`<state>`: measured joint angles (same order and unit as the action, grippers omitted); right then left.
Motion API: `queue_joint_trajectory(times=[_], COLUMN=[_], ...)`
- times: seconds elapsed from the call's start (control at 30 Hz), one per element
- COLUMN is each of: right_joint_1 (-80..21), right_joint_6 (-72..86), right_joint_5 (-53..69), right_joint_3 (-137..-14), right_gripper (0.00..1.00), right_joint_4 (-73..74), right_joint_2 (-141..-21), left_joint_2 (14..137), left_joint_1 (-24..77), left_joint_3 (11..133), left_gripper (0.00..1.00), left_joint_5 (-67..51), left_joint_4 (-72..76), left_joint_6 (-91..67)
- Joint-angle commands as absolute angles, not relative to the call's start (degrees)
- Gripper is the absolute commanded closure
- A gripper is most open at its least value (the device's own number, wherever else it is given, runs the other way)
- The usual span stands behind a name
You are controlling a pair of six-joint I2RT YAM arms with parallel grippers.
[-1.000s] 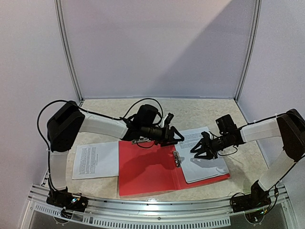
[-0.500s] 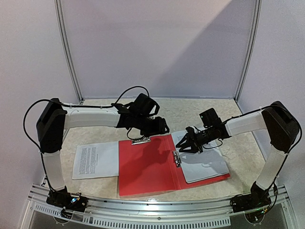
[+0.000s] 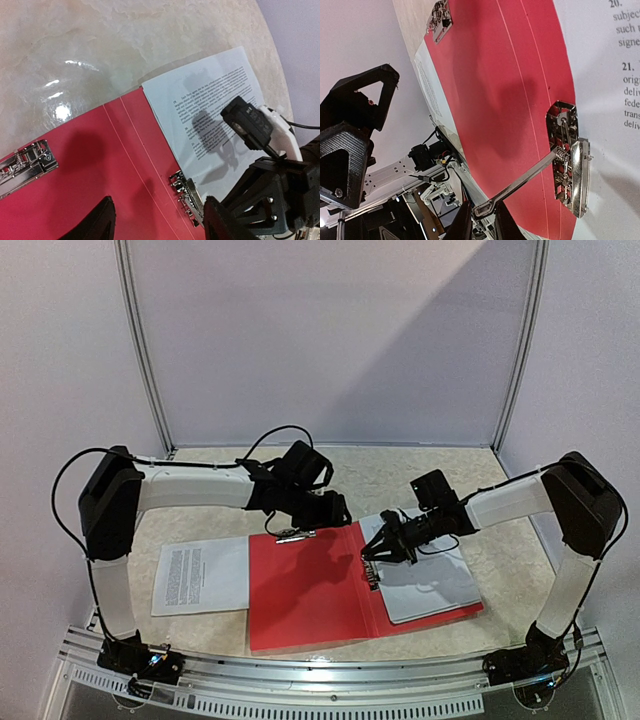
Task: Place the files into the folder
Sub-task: Clamp the file with the spring clip on the folder.
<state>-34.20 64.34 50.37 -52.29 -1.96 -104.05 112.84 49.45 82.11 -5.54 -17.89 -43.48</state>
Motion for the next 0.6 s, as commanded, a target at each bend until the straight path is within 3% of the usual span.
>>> queue_joint_trajectory(times=[0.0,0.57], right_joint_1=[-34.6,-35.0], right_joint_6=[65.2,65.3], right_joint_5=[51.3,51.9], right_joint_3=[-50.5,-48.9], right_gripper=[0.86,0.92], right_joint_4=[-3.7,-4.1], right_joint_2=[-103.3,-102.5], left_joint_2=[114.2,116.2], left_joint_1=[49.0,49.1], left_joint_3=[82.4,82.4], left_gripper=[0.39,0.4], left_joint_5=[-5.6,-6.7], left_joint_4=[-18.6,-18.6], left_joint_6=[-43.0,-43.7])
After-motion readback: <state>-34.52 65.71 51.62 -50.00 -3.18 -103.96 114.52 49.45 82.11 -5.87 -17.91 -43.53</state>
